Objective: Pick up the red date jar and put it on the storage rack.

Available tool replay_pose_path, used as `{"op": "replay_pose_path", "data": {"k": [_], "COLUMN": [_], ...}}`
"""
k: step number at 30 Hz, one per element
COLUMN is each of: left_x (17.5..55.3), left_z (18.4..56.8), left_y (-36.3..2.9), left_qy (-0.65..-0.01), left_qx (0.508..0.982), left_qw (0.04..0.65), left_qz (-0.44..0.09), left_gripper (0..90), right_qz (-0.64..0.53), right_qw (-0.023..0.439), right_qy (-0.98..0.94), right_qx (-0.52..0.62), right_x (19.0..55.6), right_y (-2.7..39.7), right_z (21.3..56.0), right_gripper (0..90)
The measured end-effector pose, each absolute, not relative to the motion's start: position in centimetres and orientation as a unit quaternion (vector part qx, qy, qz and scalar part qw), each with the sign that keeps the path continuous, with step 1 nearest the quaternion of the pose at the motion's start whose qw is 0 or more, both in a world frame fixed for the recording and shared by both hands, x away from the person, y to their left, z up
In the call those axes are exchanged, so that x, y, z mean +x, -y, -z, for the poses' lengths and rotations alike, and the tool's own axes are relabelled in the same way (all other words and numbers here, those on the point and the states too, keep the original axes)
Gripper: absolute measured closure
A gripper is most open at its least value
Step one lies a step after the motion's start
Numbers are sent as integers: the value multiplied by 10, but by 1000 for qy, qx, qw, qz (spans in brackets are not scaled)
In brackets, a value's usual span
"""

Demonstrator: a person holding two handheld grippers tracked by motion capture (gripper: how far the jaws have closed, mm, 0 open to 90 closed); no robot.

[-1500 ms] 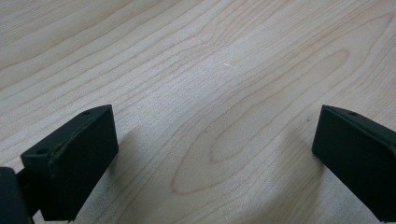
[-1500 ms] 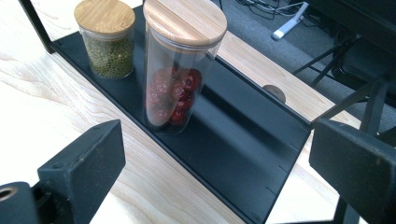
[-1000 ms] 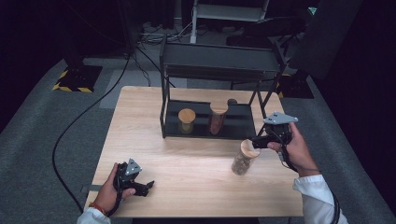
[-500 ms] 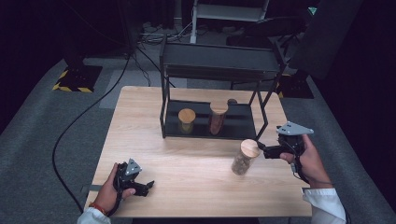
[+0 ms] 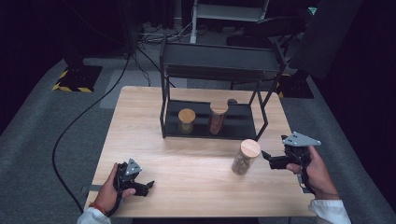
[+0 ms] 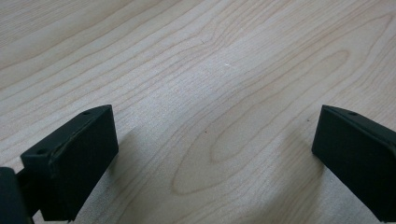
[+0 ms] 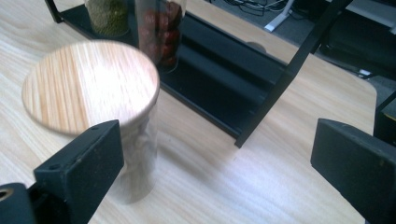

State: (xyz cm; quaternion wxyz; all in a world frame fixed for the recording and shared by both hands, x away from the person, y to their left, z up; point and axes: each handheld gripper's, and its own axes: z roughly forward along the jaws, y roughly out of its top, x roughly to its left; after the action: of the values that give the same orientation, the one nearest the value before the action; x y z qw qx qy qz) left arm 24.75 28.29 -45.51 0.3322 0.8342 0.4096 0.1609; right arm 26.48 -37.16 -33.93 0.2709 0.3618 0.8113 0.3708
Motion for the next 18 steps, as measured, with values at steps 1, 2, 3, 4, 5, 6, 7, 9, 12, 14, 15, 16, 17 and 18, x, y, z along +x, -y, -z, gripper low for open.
{"op": "replay_pose_path", "data": {"k": [1,2,3,4,5,6,7,9,12,14,15,16,17,18], "left_x": [247,247,247,247,247,247,247,247,247,247,247,247,247,247], "left_z": [455,455,455,455,455,455,455,455,455,455,455,455,455,455], "left_y": [-283,-283,-283,-283,-283,-283,-283,-283,-283,-283,-283,-283,-283,-283], "left_qy": [-410,-410,-410,-410,-410,-410,-410,-410,-410,-410,-410,-410,-410,-410], "left_qx": [834,834,834,834,834,834,834,834,834,834,834,834,834,834], "left_qw": [332,332,332,332,332,332,332,332,332,332,332,332,332,332], "left_qz": [-161,-161,-161,-161,-161,-161,-161,-161,-161,-161,-161,-161,-161,-161], "left_gripper": [0,0,0,0,0,0,0,0,0,0,0,0,0,0], "right_qz": [-371,-371,-370,-368,-368,-367,-365,-363,-360,-359,-358,-355,-352,-349], "right_qw": [269,268,266,265,264,263,260,258,256,250,248,248,249,250], "right_qy": [-812,-813,-814,-815,-816,-817,-818,-820,-822,-824,-825,-827,-829,-831], "right_qx": [362,361,361,360,360,360,360,360,359,360,360,359,356,354], "right_x": [264,263,262,262,261,261,261,260,260,261,261,260,260,260], "right_y": [373,374,375,375,376,377,378,379,382,384,385,386,386,387], "right_z": [341,343,345,346,349,351,354,357,364,368,369,372,374,377], "right_gripper": [25,26,25,25,25,25,25,25,26,25,26,26,25,25]}}
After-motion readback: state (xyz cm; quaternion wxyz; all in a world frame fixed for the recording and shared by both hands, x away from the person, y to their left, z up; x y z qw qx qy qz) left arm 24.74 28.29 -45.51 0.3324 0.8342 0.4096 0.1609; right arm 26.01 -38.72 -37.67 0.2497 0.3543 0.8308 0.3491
